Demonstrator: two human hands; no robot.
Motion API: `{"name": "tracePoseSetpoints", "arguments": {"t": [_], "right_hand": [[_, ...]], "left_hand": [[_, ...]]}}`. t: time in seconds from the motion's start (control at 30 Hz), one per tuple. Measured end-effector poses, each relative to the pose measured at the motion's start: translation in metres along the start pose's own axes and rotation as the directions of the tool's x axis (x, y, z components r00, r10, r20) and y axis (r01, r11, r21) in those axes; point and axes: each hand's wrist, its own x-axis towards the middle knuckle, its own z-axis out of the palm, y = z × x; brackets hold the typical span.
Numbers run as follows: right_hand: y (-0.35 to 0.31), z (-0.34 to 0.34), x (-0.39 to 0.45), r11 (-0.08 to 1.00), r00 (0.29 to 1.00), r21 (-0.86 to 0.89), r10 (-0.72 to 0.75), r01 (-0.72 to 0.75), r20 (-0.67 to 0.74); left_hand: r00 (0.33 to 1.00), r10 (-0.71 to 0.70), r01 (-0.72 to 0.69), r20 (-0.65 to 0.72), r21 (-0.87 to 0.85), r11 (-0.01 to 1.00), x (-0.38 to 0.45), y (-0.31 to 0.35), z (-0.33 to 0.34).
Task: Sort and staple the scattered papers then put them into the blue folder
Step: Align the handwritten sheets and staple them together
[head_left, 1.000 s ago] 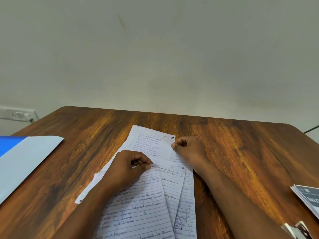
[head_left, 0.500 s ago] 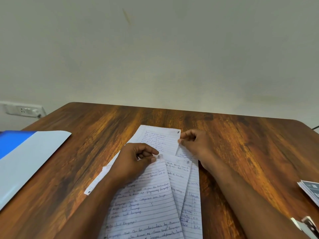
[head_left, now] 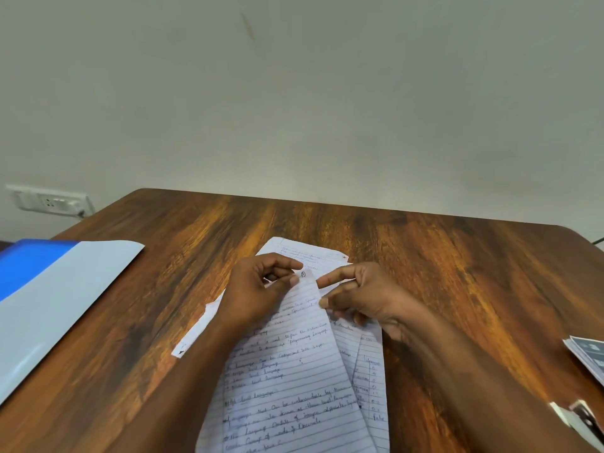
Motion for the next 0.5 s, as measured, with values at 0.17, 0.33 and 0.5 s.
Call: {"name": "tracePoseSetpoints", "arguments": {"t": [0.17, 0.33, 0.5], "right_hand": [[0.0016, -0.0001, -0.0002, 0.998, 0.999, 0.059, 0.006, -0.004, -0.038], [0.0043, -0.0036, 0.0018, 0.995, 0.999, 0.099, 0.016, -0.011, -0.048], [0.0054, -0.0067, 0.0037, 0.994, 0.999, 0.111, 0.023, -0.019, -0.035]], "left_hand": [[0.999, -0.045, 0.045, 0.003, -0.048, 0.998, -0.0016, 0.0022, 0.0002], [0.998, -0.058, 0.059, 0.012, -0.128, 0.990, -0.0029, 0.0033, -0.0009], [0.997, -0.082, 0.083, 0.012, -0.166, 0.983, -0.0043, 0.0047, -0.0006]]}}
